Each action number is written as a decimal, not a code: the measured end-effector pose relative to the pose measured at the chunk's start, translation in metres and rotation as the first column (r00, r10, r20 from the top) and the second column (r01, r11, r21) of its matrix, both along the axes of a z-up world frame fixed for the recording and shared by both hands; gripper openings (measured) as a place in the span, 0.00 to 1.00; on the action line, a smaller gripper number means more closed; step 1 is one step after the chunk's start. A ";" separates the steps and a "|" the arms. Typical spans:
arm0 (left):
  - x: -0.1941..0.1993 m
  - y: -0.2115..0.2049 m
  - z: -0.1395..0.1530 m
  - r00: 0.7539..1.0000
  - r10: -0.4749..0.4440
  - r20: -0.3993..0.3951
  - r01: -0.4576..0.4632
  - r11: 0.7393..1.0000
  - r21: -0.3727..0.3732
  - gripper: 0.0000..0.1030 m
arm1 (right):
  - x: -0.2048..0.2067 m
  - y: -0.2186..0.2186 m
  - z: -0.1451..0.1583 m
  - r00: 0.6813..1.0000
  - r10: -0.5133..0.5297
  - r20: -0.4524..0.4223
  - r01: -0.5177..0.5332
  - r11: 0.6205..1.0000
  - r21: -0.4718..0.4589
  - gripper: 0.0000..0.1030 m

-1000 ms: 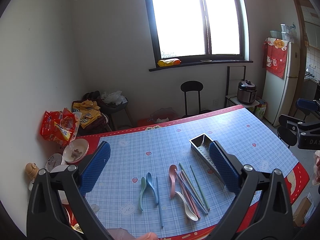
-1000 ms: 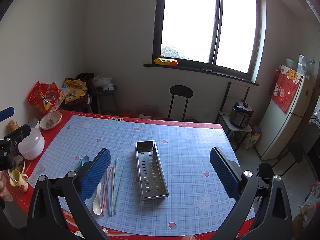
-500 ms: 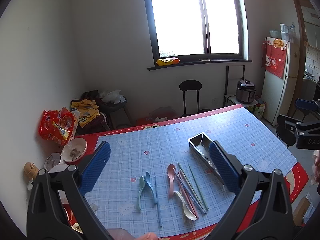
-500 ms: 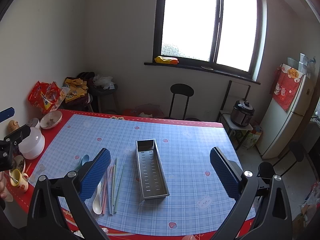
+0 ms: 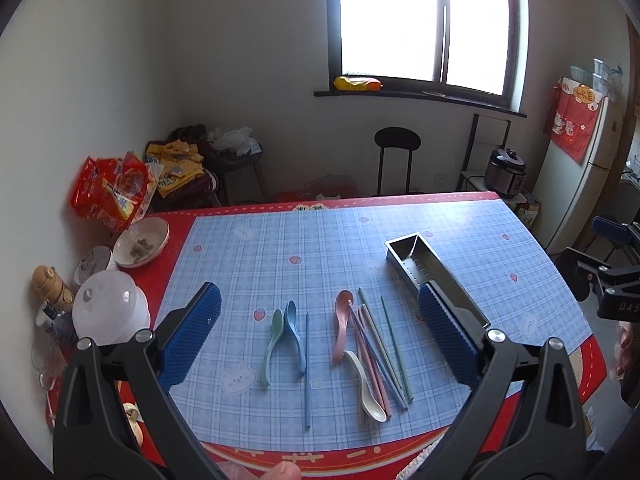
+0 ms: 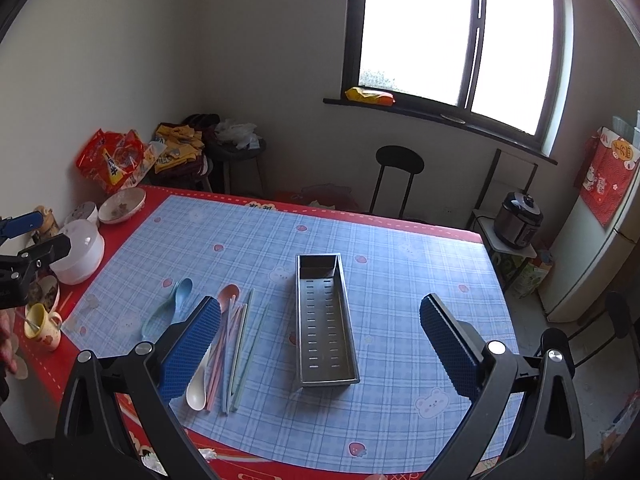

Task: Organize utensils
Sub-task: 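Move the left tool to the green spoon while the right tool approaches the white spoon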

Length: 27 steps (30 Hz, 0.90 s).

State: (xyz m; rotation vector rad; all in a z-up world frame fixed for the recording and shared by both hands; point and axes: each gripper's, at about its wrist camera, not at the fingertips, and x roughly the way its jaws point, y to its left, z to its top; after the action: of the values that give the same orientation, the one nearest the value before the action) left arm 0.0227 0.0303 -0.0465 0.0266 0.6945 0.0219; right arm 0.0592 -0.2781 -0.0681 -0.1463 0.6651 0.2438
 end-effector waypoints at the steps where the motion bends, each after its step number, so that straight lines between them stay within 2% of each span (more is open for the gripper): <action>1: 0.001 0.004 -0.008 1.000 0.013 -0.013 -0.013 1.000 -0.010 0.95 | 0.002 0.002 -0.006 1.000 0.023 -0.012 -0.023 1.000 0.007 0.95; 9: -0.003 0.037 -0.068 0.986 0.134 -0.095 -0.139 0.989 -0.047 0.95 | 0.021 0.025 -0.063 0.972 0.207 -0.109 -0.202 0.978 0.057 0.95; 14: -0.004 0.058 -0.106 0.977 0.151 -0.150 -0.160 0.986 -0.047 0.95 | 0.031 0.051 -0.107 0.944 0.290 -0.155 -0.284 0.957 0.061 0.95; 18: 0.002 0.073 -0.135 0.978 0.112 -0.177 -0.118 0.993 -0.025 0.95 | 0.047 0.077 -0.150 0.914 0.306 -0.267 -0.287 0.952 0.108 0.95; 20: 0.009 0.082 -0.149 0.974 0.090 -0.208 -0.098 0.995 -0.031 0.95 | 0.052 0.094 -0.171 0.901 0.285 -0.326 -0.269 0.958 0.094 0.95; 24: 0.023 0.104 -0.178 0.967 0.044 -0.252 -0.068 0.994 -0.087 0.95 | 0.058 0.118 -0.208 0.867 0.255 -0.428 -0.241 0.967 0.089 0.95; 27: 0.030 0.118 -0.200 0.960 0.005 -0.282 -0.041 0.992 -0.121 0.95 | 0.060 0.128 -0.225 0.857 0.206 -0.473 -0.196 0.978 0.071 0.95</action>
State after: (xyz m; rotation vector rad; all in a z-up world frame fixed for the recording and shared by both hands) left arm 0.0523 0.1479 -0.2464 -0.1016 0.9797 -0.0040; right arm 0.1196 -0.1497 -0.2932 -0.1371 1.1441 0.4985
